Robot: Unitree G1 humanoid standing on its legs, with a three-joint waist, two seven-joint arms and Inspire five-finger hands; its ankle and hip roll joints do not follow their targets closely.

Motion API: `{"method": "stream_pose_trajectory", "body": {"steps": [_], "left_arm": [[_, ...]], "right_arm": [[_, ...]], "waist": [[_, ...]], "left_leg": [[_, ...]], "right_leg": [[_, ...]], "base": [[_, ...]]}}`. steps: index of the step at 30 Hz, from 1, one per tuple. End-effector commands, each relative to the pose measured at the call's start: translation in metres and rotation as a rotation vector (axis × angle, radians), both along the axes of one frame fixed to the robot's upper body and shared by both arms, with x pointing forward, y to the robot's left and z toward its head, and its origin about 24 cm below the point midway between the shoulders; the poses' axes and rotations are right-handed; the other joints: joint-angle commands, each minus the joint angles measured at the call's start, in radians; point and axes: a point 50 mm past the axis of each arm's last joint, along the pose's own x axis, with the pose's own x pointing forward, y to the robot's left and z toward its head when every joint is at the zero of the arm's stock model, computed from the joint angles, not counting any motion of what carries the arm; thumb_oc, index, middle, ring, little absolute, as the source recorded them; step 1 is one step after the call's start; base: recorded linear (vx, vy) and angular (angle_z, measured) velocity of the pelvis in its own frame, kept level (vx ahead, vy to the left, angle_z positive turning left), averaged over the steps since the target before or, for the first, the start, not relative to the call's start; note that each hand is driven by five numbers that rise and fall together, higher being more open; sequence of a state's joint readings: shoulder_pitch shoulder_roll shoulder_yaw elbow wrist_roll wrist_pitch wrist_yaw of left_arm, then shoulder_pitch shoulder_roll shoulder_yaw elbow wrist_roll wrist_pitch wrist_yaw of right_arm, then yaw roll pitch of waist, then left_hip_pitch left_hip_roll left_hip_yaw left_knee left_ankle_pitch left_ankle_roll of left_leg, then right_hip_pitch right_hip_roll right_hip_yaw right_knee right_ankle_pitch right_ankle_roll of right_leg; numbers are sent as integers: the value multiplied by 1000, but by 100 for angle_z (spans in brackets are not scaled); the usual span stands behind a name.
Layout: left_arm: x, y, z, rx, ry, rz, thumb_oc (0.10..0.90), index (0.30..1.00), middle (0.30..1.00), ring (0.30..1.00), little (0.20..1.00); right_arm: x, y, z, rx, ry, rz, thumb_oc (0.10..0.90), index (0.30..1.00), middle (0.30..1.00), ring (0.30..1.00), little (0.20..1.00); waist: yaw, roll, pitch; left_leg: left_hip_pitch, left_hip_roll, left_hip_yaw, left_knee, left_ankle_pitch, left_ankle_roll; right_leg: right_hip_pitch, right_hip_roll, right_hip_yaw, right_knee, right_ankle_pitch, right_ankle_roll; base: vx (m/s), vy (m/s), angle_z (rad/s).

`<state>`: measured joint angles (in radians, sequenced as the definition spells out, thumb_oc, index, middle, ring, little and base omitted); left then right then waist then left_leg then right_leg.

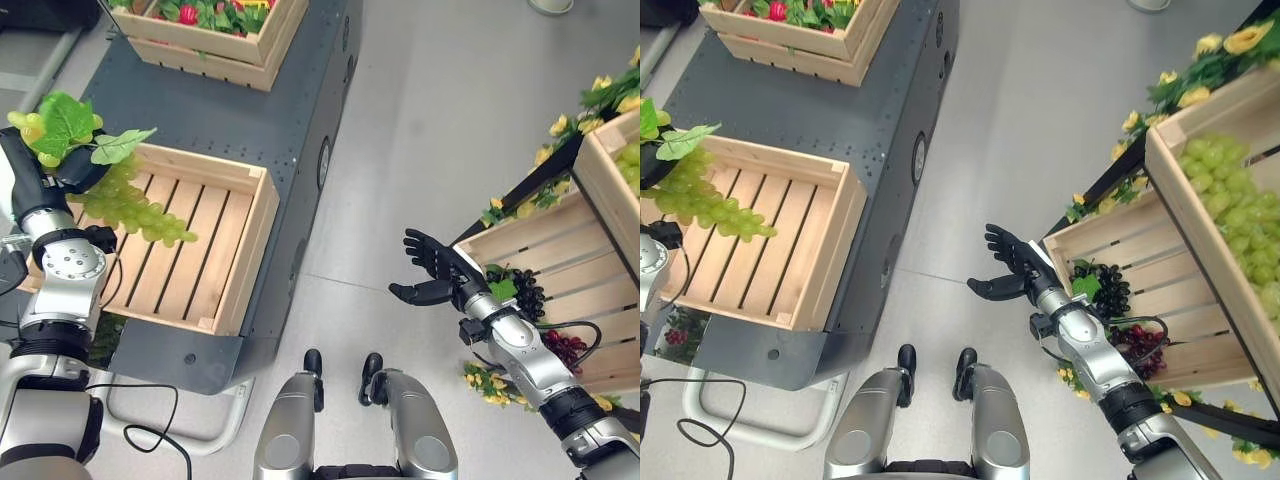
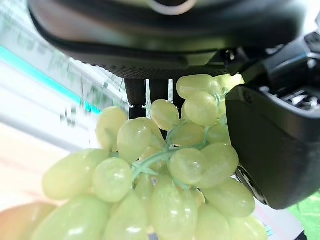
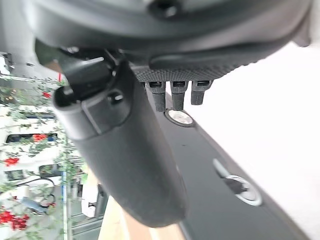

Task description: Pick up the fruits from the basket on one side to the basket on the other side

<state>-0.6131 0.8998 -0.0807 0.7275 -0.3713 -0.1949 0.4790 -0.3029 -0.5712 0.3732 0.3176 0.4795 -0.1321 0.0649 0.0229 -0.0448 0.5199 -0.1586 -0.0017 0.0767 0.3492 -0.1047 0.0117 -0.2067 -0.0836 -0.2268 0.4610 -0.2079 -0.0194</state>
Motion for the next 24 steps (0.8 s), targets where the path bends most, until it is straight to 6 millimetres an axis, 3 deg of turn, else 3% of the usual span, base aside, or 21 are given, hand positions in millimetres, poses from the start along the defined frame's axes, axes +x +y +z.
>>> {"method": "stream_pose_trajectory", "body": {"steps": [1,8,18,21,24], "left_arm": [[-4,-10,18,-82,-204,-183,400,300,300,300,300],[3,-32,2,-231,-238,-353,400,300,300,300,300],[29,-78,35,-174,-231,-593,400,300,300,300,300],[42,-105,54,-124,-226,-696,400,300,300,300,300],[48,-125,61,-94,-210,-770,400,300,300,300,300]], "right_arm": [[-2,1,17,64,-123,-12,800,900,900,900,900],[-4,12,8,78,-102,18,800,900,900,900,900],[22,22,58,127,-218,62,800,900,900,900,900],[32,42,80,239,-249,103,800,900,900,900,900],[37,59,89,337,-221,147,800,900,900,900,900]], "waist": [[-15,65,-263],[-16,74,-336],[-22,76,-426],[-26,78,-447],[-31,79,-459]], "left_leg": [[74,-82,-32,-100,-34,5],[157,-81,-58,-224,12,0],[236,-72,-96,-414,91,-10],[236,-74,-104,-436,99,-12],[239,-72,-89,-436,96,-8]], "right_leg": [[142,12,27,-188,30,15],[225,33,38,-320,87,25],[296,56,78,-502,190,49],[303,62,86,-548,219,56],[301,65,93,-548,219,55]], "base": [[96,-50,-8],[50,-62,-5],[-17,-110,2],[-59,-90,6],[-23,-49,-1]]}}
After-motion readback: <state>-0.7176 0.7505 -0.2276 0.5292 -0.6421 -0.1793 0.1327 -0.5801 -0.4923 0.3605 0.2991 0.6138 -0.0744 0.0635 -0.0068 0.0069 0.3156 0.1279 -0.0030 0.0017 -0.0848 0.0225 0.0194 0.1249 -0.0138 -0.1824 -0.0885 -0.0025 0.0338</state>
